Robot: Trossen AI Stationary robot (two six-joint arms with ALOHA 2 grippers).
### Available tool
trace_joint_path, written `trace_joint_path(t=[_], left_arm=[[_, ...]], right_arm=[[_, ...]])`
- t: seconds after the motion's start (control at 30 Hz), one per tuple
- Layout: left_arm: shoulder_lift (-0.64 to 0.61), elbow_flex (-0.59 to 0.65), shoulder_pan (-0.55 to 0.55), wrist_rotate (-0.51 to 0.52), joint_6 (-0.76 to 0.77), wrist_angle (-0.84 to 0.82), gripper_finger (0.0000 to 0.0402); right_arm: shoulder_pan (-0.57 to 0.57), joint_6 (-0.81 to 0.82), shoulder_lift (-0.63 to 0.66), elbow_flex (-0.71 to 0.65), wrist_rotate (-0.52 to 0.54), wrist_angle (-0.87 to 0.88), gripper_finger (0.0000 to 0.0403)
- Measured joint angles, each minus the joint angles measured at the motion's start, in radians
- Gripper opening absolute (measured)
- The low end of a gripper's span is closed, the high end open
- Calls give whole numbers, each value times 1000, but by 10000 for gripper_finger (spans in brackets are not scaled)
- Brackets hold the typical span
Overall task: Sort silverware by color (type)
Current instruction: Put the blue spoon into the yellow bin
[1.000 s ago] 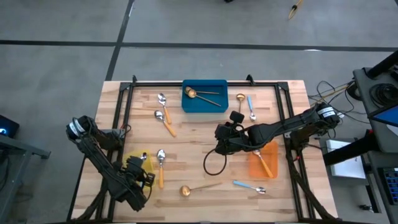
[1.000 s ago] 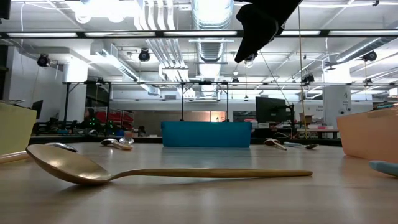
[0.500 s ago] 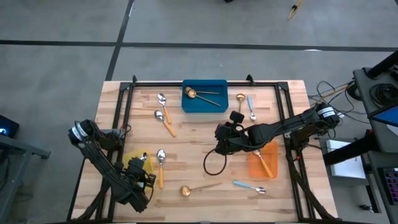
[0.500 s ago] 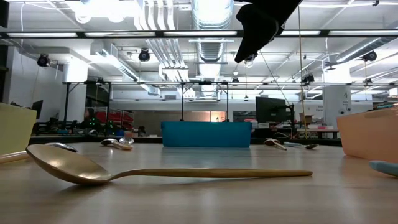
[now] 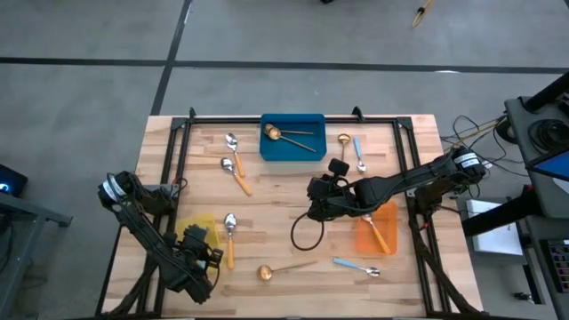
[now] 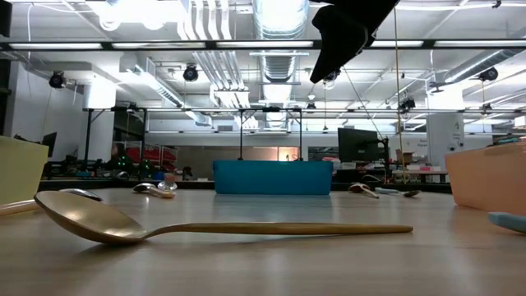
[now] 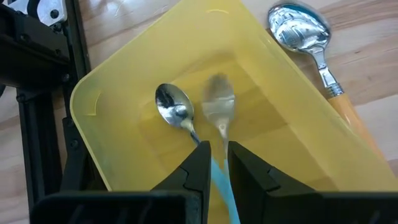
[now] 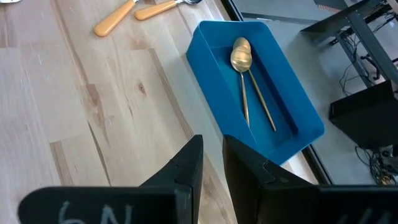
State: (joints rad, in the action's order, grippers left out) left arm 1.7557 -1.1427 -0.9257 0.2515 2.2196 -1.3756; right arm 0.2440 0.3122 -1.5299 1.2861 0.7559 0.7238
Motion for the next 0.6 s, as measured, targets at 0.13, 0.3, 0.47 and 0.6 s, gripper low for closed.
trace_joint_path(t=[0.13, 0.3, 0.47, 0.6], left_arm=[[0, 0, 0, 0, 0, 5, 37], [-6, 0, 0, 0, -18, 24, 37], [-22, -30, 0, 0, -127, 49, 37], [-31, -91, 1, -2, -248, 48, 37]], right_arm=[[0, 0, 0, 0, 0, 0, 54], [0, 0, 0, 0, 0, 0, 54], [0, 0, 0, 0, 0, 0, 54], [0, 0, 0, 0, 0, 0, 54]])
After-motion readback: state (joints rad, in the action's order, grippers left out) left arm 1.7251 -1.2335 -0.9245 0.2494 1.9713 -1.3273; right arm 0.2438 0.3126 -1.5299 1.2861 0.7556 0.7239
